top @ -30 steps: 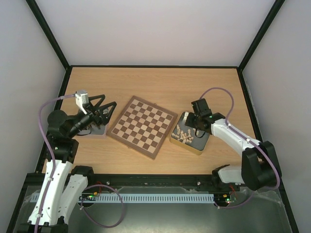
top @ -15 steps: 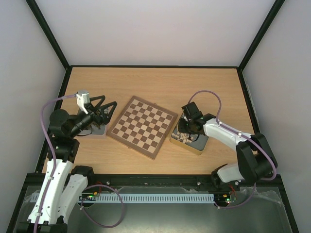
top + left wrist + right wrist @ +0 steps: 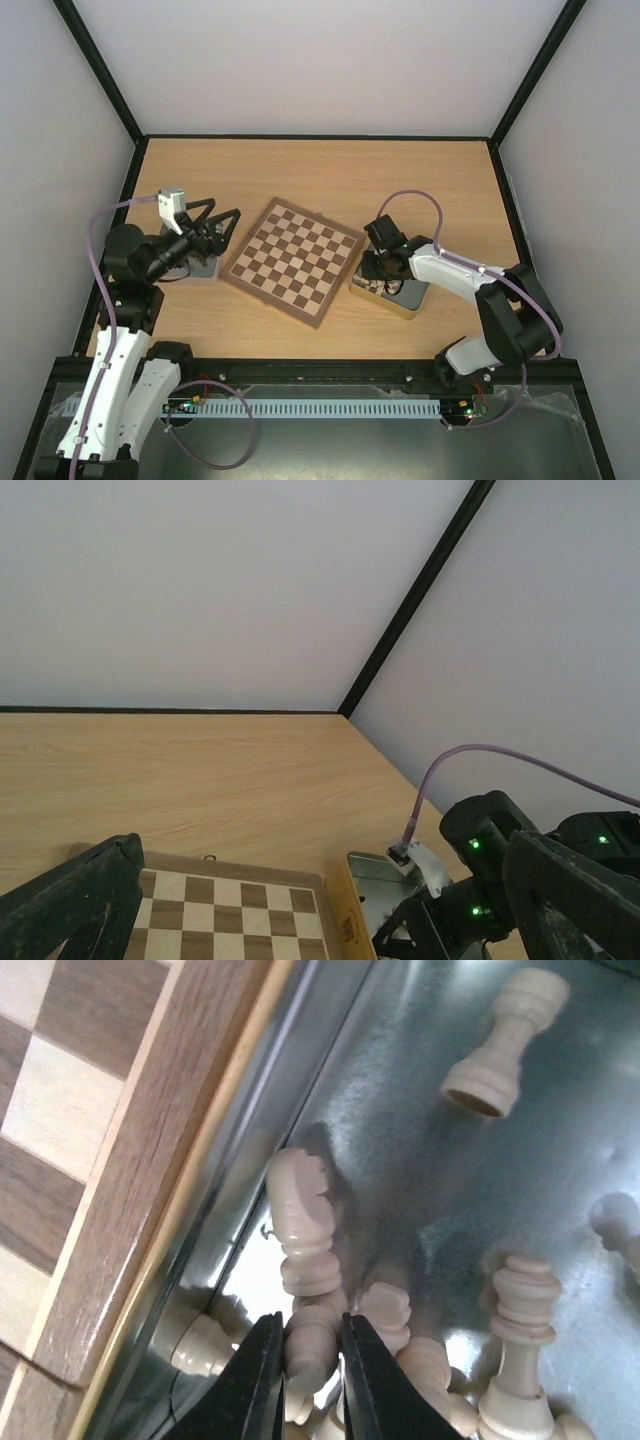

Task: Set up the chess pieces on the board
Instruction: Pick up the chess piece from the storage box.

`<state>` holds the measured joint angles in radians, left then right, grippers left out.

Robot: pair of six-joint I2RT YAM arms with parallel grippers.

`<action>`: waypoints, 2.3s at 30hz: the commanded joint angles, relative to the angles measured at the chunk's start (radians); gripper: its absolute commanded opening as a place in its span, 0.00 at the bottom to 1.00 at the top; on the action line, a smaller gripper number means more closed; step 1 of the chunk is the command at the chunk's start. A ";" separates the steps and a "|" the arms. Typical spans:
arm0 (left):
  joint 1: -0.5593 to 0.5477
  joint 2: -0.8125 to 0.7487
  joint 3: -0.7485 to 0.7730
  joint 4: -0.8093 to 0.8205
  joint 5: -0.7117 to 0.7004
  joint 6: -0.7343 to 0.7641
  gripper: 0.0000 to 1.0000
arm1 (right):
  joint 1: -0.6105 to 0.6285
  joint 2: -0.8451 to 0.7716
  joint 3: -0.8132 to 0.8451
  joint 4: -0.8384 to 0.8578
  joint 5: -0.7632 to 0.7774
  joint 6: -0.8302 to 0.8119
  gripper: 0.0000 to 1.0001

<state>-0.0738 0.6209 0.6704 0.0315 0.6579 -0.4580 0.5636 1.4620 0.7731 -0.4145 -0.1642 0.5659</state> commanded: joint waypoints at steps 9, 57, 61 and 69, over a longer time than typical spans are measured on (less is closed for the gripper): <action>-0.006 0.002 -0.022 -0.028 -0.052 0.027 1.00 | 0.007 -0.112 0.047 -0.049 0.243 0.054 0.02; -0.006 0.015 -0.022 -0.331 -0.313 -0.004 1.00 | 0.515 0.425 0.525 0.161 0.279 0.064 0.02; -0.007 0.042 -0.067 -0.288 -0.234 -0.087 0.99 | 0.512 0.415 0.483 0.242 0.274 0.106 0.02; -0.069 0.088 -0.232 -0.146 -0.174 -0.258 0.89 | 0.497 0.279 0.392 0.359 0.292 0.194 0.02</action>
<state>-0.1043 0.6968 0.4995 -0.2108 0.4328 -0.6140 1.0725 1.8523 1.1950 -0.1478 0.0872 0.6971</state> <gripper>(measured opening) 0.909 0.081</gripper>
